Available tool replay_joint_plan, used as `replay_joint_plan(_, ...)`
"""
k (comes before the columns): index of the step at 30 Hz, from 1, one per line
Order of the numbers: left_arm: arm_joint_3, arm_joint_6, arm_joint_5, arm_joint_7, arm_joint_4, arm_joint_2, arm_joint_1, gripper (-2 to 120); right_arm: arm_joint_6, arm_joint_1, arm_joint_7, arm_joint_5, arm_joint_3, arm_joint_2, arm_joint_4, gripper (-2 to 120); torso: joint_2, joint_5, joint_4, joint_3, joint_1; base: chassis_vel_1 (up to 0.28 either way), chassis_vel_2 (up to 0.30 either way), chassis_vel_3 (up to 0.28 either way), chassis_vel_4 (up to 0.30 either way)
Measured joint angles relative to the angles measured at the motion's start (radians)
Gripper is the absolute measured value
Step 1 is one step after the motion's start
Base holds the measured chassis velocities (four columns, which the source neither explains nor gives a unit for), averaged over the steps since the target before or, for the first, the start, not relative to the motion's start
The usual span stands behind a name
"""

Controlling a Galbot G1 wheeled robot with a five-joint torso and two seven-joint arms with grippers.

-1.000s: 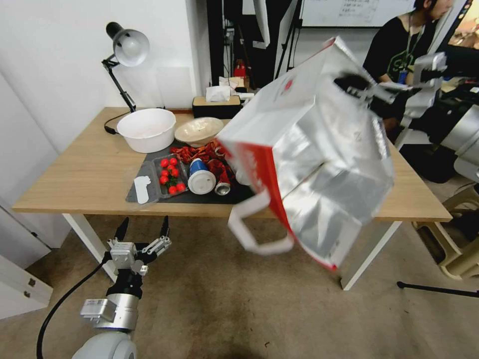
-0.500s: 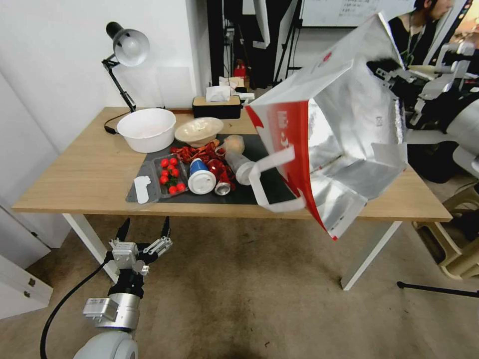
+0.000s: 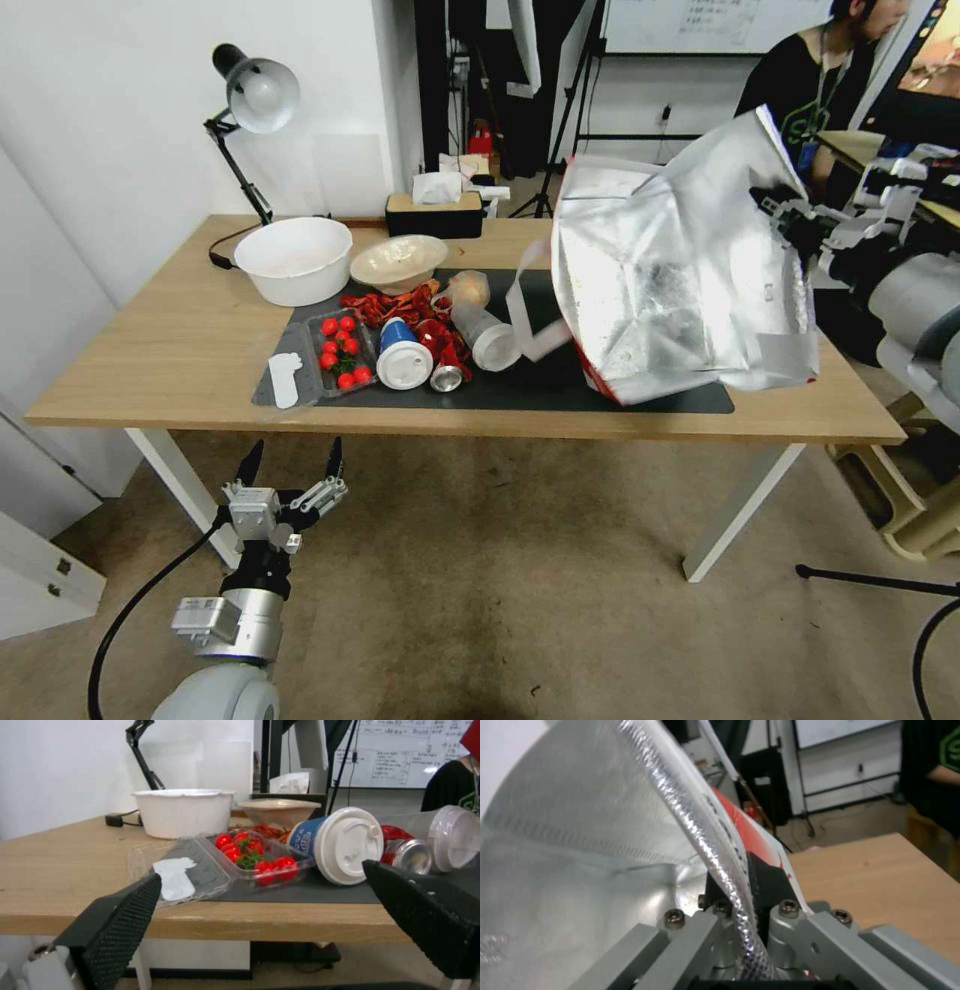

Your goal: Pick up the food delivery bag from the floor and place it on the table.

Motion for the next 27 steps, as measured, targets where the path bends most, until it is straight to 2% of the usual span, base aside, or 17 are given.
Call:
replay_joint_plan(9, 0.001, -0.003, 0.002, 0.001, 0.007, -0.001, -0.001, 100, -0.005, 0.018, 0.026, -0.034, -0.019, 0.026, -0.069, 0, 0.000, 0.0000, 0.0001, 0.000, 0.000, 0.000, 0.000, 0.000, 0.000)
replay_joint_plan(25, 0.005, -0.018, 0.008, 0.009, 0.012, -0.007, 0.001, 100, 0.000, 0.039, 0.022, -0.073, -0.031, 0.033, -0.113, 0, 0.000, 0.0000, 0.0001, 0.000, 0.000, 0.000, 0.000, 0.000, 0.000)
replay_joint_plan(27, 0.005, -0.020, 0.009, 0.012, 0.012, -0.008, 0.001, 100, 0.003, 0.044, 0.020, -0.077, -0.032, 0.033, -0.116, 3, 0.000, 0.0000, 0.0001, 0.000, 0.000, 0.000, 0.000, 0.000, 0.000)
